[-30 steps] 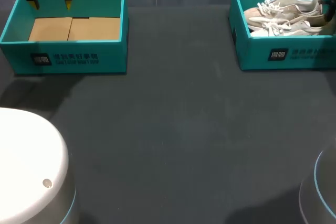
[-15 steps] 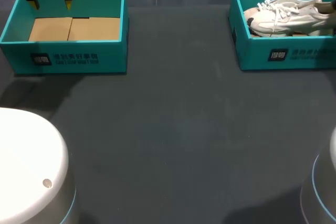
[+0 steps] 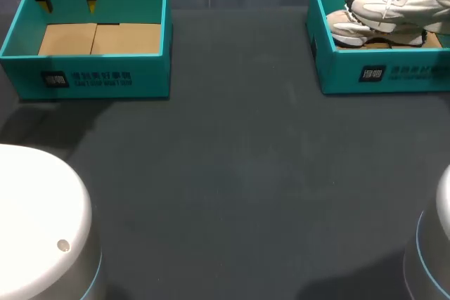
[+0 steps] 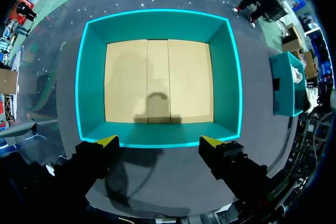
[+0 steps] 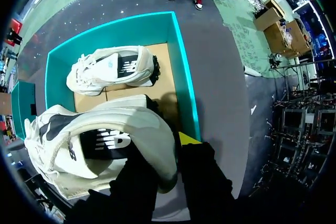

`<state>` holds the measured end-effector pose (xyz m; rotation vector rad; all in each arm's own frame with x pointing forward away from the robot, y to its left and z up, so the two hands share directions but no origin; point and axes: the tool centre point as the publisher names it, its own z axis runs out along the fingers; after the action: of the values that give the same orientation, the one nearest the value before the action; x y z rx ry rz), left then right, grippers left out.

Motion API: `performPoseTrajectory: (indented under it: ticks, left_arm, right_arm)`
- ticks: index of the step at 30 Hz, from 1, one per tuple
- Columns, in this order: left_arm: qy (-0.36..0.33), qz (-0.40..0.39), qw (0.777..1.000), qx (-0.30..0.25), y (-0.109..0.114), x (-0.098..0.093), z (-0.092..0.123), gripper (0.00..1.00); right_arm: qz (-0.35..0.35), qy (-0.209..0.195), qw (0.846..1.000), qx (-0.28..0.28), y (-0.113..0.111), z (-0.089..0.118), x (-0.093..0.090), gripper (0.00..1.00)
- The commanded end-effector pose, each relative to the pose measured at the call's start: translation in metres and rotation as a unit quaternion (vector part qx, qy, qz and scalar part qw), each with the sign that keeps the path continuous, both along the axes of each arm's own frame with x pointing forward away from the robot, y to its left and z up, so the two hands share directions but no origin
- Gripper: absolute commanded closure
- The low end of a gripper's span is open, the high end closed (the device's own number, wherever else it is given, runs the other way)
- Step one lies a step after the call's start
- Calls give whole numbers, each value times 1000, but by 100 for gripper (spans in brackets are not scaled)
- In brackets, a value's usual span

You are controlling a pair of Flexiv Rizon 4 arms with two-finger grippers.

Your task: Take the shoe out of the shoebox, open the shoe tongue, remove and reinsert the insole, then place the shoe into the shoebox

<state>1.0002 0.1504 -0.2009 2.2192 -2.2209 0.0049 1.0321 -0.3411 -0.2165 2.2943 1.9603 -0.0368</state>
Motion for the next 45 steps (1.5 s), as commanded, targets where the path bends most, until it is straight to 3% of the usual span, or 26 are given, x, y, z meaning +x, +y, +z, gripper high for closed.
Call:
performPoseTrajectory:
  ticks: [1,14,26,33,45]
  left_arm:
    - [0,0,1000,1,0,0,0,0]
    - [0,0,1000,1,0,0,0,0]
    - [0,0,1000,1,0,0,0,0]
    - [0,0,1000,1,0,0,0,0]
    - [0,0,1000,1,0,0,0,0]
  right_arm:
    - [-8,3,1000,-2,-5,17,1,100]
    - [-44,10,999,-20,-8,62,-10,100]
    - [-64,10,998,-18,-17,92,-41,100]
    - [-64,11,998,-17,-22,98,-58,100]
    - [-54,13,998,-32,26,110,-104,100]
